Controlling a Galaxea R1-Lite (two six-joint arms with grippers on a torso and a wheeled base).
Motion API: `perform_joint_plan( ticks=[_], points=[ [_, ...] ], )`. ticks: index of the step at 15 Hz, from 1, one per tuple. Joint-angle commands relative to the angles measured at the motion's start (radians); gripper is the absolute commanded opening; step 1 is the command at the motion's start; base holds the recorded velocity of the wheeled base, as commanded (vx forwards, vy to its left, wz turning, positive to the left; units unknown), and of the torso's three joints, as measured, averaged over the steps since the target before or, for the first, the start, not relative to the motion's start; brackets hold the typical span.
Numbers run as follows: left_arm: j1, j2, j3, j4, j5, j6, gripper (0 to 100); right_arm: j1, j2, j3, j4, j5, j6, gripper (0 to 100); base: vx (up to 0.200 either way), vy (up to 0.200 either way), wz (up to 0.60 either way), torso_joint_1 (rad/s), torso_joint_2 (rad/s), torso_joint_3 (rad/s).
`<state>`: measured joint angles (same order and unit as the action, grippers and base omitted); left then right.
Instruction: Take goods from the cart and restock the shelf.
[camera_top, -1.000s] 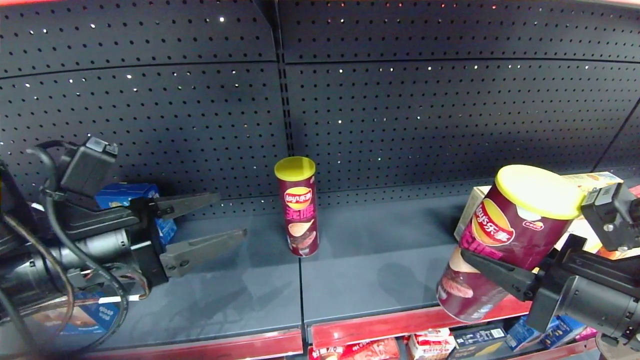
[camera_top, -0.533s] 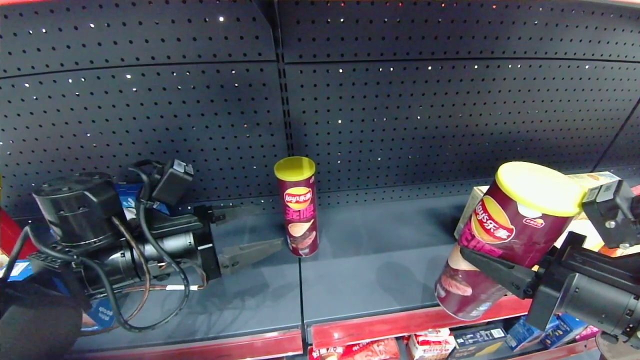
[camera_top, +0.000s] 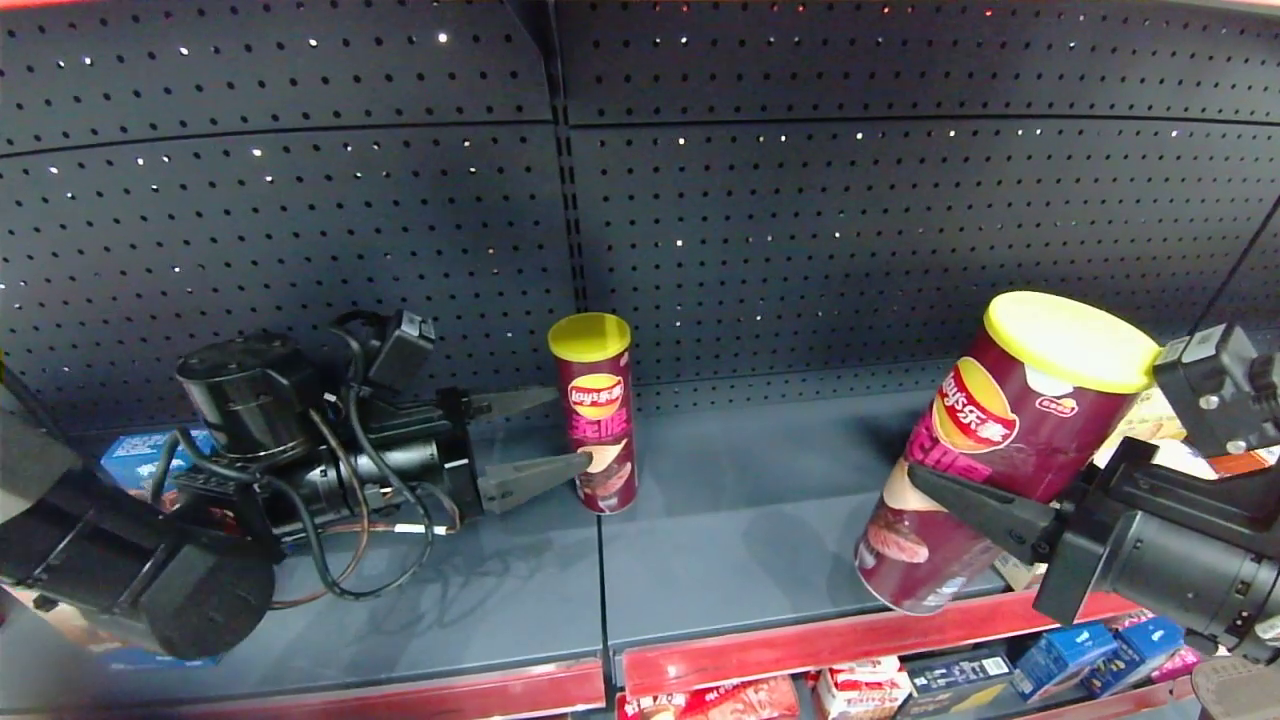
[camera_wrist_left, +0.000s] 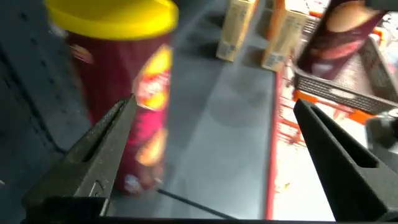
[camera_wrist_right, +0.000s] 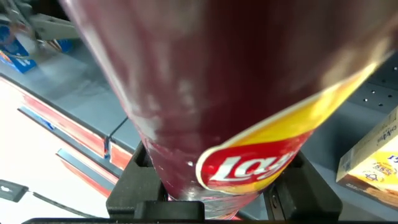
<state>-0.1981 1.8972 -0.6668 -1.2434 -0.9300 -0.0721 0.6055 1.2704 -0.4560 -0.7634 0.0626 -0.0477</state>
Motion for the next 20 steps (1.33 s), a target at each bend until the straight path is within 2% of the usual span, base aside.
perform_joint_plan(
  ticks=[1, 3, 4, 7, 9, 10, 11, 17, 20],
  points=[
    [0.023, 0.105, -0.07, -0.039, -0.015, -0.002, 100, -0.001, 0.014, -0.02, -0.001, 0.0, 0.014, 0, 0.0, 0.0, 0.0, 0.0, 0.0, 0.0],
    [0.051, 0.143, -0.088, -0.064, -0.085, -0.002, 100, -0.001, 0.03, -0.03, -0.001, 0.0, 0.029, 0, 0.0, 0.0, 0.0, 0.0, 0.0, 0.0],
    [0.055, 0.154, -0.099, -0.068, -0.09, -0.002, 100, -0.001, 0.038, -0.036, -0.001, 0.0, 0.035, 0, 0.0, 0.0, 0.0, 0.0, 0.0, 0.0],
    [0.058, 0.18, -0.131, -0.067, -0.09, -0.002, 100, 0.002, 0.044, -0.044, -0.001, 0.0, 0.037, 0, 0.0, 0.0, 0.0, 0.0, 0.0, 0.0],
    [0.069, 0.214, -0.215, -0.056, -0.09, -0.005, 100, 0.003, 0.04, -0.035, -0.002, 0.0, 0.037, 0, 0.0, 0.0, 0.0, 0.0, 0.0, 0.0],
    [0.069, 0.215, -0.224, -0.054, -0.09, -0.009, 100, 0.003, 0.037, -0.032, -0.002, 0.0, 0.037, 0, 0.0, 0.0, 0.0, 0.0, 0.0, 0.0],
    [0.068, 0.215, -0.237, -0.056, -0.089, -0.029, 100, 0.003, 0.037, -0.029, -0.002, 0.0, 0.037, 0, 0.0, 0.0, 0.0, 0.0, 0.0, 0.0],
    [0.058, 0.235, -0.269, -0.05, -0.089, -0.032, 100, 0.007, 0.041, -0.038, -0.002, 0.0, 0.037, 0, 0.0, 0.0, 0.0, 0.0, 0.0, 0.0],
    [0.065, 0.256, -0.32, -0.031, -0.085, -0.032, 100, 0.007, 0.038, -0.036, -0.002, 0.006, 0.037, 0, 0.0, 0.0, 0.0, 0.0, 0.0, 0.0]
  ],
)
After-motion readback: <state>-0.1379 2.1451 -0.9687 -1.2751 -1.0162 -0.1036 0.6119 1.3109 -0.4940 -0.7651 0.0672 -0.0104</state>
